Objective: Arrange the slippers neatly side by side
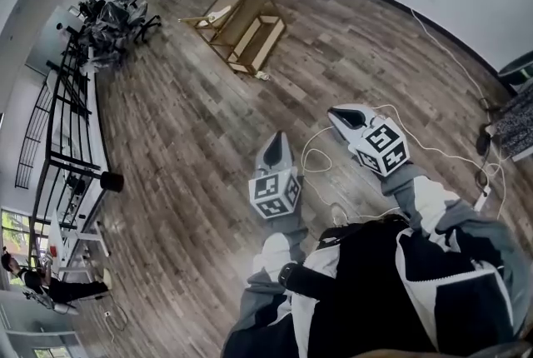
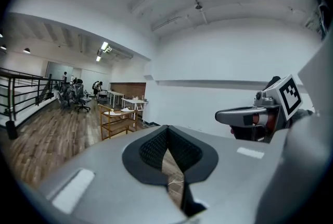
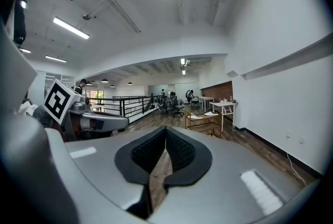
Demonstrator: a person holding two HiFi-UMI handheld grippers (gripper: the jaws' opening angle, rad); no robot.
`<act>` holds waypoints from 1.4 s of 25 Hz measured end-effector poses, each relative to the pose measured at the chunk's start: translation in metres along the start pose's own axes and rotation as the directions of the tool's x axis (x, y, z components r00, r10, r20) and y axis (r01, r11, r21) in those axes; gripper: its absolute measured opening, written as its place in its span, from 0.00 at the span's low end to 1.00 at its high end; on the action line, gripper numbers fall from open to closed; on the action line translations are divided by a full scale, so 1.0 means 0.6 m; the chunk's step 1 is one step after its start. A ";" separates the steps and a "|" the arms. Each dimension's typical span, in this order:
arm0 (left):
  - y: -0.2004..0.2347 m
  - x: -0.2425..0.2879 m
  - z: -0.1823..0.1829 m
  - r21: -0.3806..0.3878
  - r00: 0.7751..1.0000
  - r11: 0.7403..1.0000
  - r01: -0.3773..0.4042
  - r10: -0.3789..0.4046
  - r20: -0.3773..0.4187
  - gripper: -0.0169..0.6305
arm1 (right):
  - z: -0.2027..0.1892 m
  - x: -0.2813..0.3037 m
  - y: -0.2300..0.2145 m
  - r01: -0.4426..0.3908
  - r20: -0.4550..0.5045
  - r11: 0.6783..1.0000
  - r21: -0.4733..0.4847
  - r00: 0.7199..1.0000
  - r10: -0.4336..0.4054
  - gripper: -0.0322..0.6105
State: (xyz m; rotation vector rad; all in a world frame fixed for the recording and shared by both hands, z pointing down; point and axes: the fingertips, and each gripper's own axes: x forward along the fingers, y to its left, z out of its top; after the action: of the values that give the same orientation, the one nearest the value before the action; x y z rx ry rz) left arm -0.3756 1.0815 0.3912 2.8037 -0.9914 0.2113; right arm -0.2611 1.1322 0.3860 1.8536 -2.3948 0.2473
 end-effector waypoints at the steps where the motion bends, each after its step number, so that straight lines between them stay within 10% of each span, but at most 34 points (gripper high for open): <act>1: 0.021 0.019 0.007 -0.002 1.000 1.000 0.014 -0.014 0.000 0.03 | 0.008 0.025 -0.010 0.014 0.005 1.000 0.006 1.000 -0.015 0.07; 18: 0.229 0.217 0.043 -0.002 1.000 1.000 -0.006 0.006 0.015 0.03 | 0.041 0.277 -0.111 0.057 -0.019 0.998 -0.001 0.998 -0.057 0.07; 35: 0.370 0.602 0.149 0.002 0.988 0.988 -0.155 0.155 0.019 0.03 | 0.128 0.602 -0.386 -0.177 0.007 0.984 -0.016 0.984 0.177 0.07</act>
State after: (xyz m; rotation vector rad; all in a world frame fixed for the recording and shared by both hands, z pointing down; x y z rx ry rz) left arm -0.2309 0.6733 0.3936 2.7376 -1.2161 0.2056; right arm -0.1266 0.7173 0.3908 1.6398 -2.5620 0.2349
